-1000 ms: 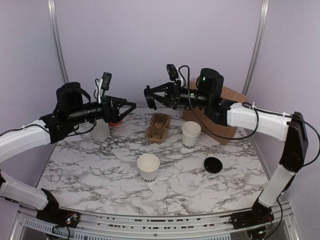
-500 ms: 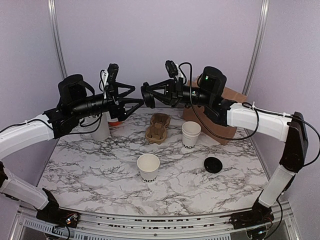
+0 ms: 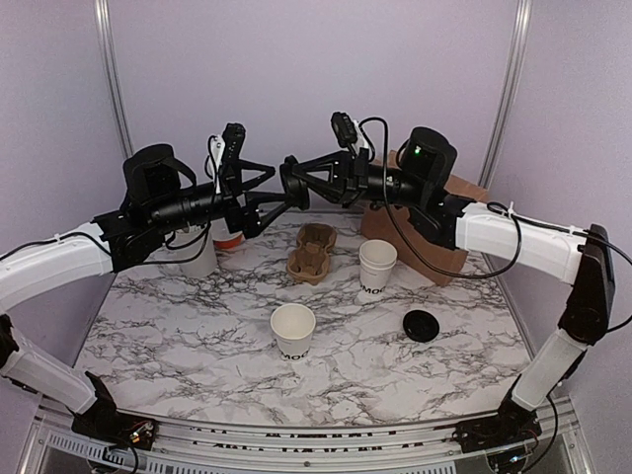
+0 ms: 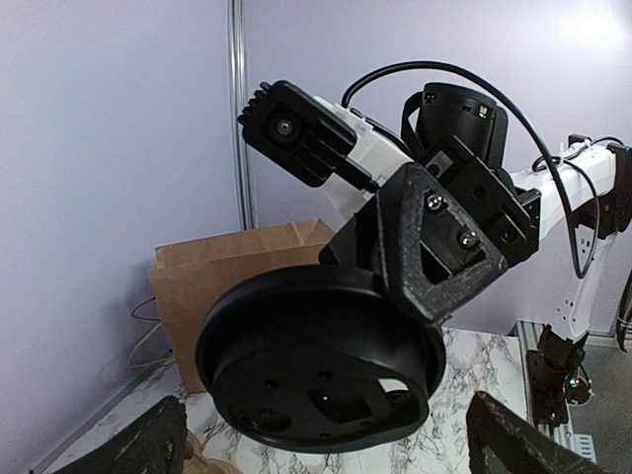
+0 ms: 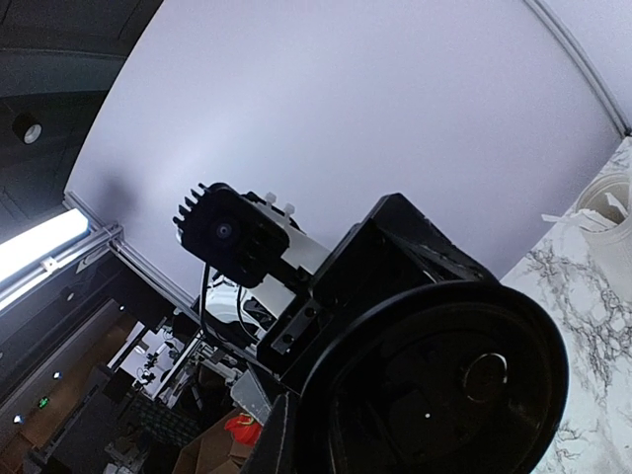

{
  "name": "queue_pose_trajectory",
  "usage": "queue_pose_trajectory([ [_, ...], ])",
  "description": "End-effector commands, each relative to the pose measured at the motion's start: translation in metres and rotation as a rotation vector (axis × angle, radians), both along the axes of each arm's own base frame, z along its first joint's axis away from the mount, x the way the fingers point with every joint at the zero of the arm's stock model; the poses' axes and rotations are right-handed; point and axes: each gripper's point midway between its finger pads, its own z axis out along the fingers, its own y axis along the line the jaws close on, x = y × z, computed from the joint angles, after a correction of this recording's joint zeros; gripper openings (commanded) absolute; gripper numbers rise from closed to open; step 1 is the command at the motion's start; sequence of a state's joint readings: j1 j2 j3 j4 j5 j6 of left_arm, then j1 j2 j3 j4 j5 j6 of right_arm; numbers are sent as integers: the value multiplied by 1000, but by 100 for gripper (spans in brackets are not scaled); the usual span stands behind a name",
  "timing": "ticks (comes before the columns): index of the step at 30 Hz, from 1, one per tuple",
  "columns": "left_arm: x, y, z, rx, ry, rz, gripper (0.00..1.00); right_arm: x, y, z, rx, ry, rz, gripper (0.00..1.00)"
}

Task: Pack the takeout coffee

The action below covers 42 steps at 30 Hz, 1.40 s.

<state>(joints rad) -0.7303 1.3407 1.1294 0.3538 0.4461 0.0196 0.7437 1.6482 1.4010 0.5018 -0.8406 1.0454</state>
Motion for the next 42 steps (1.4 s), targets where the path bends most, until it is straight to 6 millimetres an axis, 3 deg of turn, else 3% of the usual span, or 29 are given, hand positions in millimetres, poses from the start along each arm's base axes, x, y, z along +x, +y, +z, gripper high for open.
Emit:
queue_pose_trajectory([
  [1, 4, 3, 14, -19, -40, 25, 99, -12, -4, 18, 40, -41, 12, 11],
  [17, 1, -11, 16, -29, -6, -56, 99, -15, -3, 17, 45, -38, 20, 11],
  [29, 5, -14, 13, -39, 35, -50, 90, -15, -3, 17, 52, -32, 22, 12],
  [42, 6, -19, 13, -42, 50, -48, 89, -16, -2, 16, 53, -28, 23, 12],
])
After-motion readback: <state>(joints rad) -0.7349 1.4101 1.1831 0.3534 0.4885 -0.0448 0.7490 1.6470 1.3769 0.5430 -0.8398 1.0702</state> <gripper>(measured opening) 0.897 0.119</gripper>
